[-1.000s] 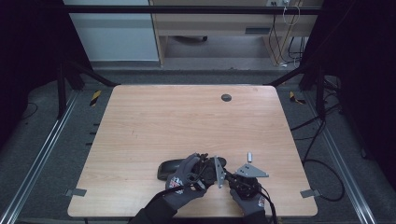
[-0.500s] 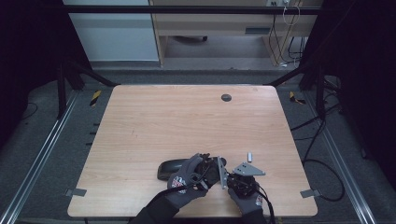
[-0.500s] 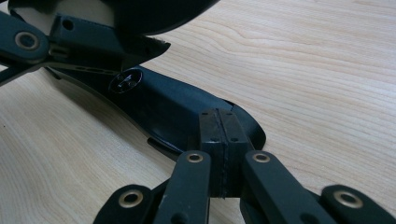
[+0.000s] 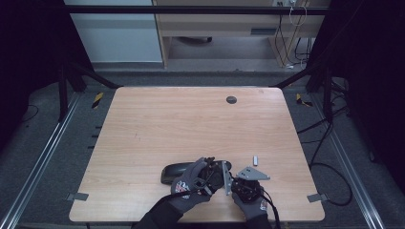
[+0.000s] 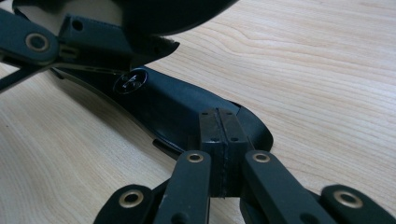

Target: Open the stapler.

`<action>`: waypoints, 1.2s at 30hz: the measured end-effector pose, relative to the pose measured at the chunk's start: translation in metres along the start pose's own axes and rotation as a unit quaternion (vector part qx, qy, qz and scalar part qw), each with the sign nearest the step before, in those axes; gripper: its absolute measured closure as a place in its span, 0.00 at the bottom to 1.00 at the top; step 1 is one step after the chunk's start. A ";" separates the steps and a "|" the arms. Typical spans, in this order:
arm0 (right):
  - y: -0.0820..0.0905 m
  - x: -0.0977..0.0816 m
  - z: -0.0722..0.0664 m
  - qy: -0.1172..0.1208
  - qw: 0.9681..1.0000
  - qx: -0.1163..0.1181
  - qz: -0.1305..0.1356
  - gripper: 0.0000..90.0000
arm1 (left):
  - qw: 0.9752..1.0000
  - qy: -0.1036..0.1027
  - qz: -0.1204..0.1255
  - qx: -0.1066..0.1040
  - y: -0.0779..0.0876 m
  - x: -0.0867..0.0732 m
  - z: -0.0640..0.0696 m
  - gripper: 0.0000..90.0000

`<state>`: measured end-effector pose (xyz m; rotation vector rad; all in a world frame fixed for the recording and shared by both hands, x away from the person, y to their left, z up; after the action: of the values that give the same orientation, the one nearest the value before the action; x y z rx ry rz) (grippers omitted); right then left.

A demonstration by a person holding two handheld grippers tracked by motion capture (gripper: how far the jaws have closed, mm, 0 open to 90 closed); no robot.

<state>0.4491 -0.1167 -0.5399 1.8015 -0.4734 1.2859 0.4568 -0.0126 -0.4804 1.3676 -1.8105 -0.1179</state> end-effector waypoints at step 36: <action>0.001 0.000 0.001 -0.022 1.000 0.010 -0.001 1.00 | 0.990 0.115 0.084 0.012 0.053 -0.007 -0.058 0.57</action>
<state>0.4490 -0.1176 -0.5398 1.8497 -0.4855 1.2547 0.4560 0.0370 -0.4195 1.1867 -1.7272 0.1452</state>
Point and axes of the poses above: each handheld gripper's, and its own axes: y roughly backward along the jaws, x roughly out of its top, z roughly to its right, the point moved 6 cm from there along -y, roughly forward along the jaws, and after that the axes turned 7 degrees about z, right-handed, at the moved point
